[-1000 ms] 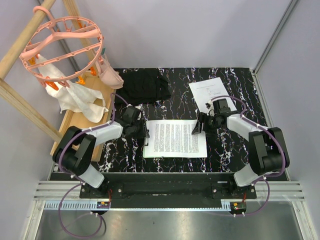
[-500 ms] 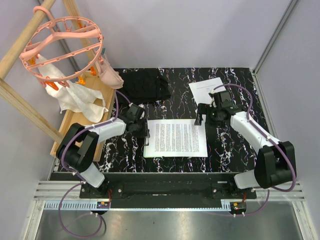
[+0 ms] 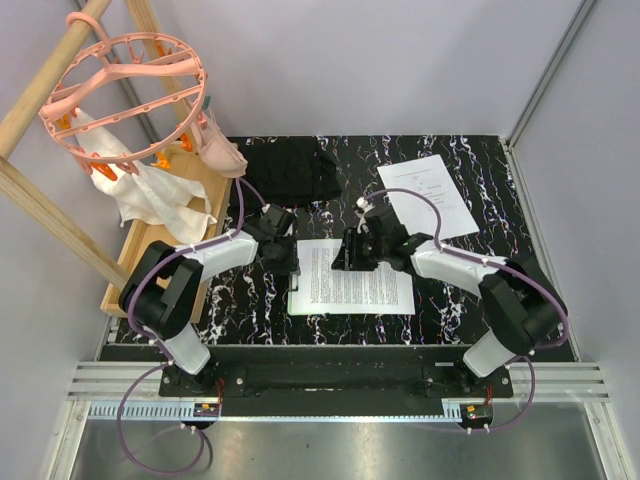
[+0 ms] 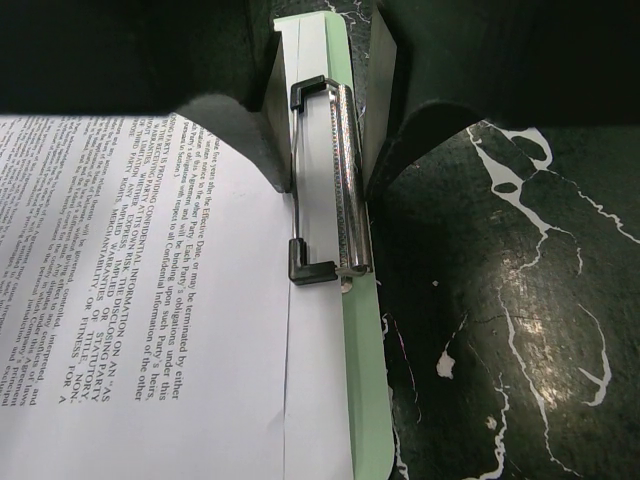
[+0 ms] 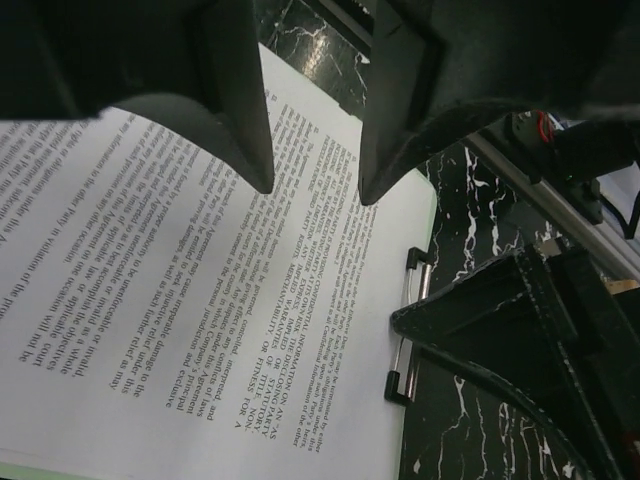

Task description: Put the files into the folder

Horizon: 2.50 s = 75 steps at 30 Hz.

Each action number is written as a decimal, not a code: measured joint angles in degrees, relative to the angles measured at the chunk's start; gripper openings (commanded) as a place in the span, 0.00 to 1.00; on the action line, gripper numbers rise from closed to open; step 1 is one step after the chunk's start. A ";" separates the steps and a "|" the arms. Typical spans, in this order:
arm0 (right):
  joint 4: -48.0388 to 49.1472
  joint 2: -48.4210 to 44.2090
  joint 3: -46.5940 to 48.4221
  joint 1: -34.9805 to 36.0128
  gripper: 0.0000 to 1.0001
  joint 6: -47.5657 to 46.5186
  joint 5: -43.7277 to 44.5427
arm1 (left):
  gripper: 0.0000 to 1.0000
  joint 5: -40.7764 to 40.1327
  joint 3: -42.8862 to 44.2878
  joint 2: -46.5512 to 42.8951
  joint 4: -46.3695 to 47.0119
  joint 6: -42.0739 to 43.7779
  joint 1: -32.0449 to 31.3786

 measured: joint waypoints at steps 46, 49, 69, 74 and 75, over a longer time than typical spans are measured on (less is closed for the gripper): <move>19.04 21.00 6.16 5.99 0.50 10.23 1.05 | 0.00 0.70 -10.93 -6.78 14.16 1.11 0.00; 19.26 21.03 6.25 6.01 0.56 10.75 -0.02 | 0.00 0.61 -8.98 -5.57 11.58 1.09 -0.02; -14.47 -8.17 6.03 -4.09 1.00 4.35 7.98 | 0.00 0.33 -4.90 -3.02 6.56 0.39 -0.09; -21.00 -14.56 -1.14 -13.09 1.00 2.16 12.17 | 0.00 0.35 -4.87 -3.02 6.54 0.42 -0.09; -21.81 -14.32 -2.03 -13.81 1.00 1.81 12.31 | 0.00 0.37 -4.87 -3.02 6.54 0.42 -0.09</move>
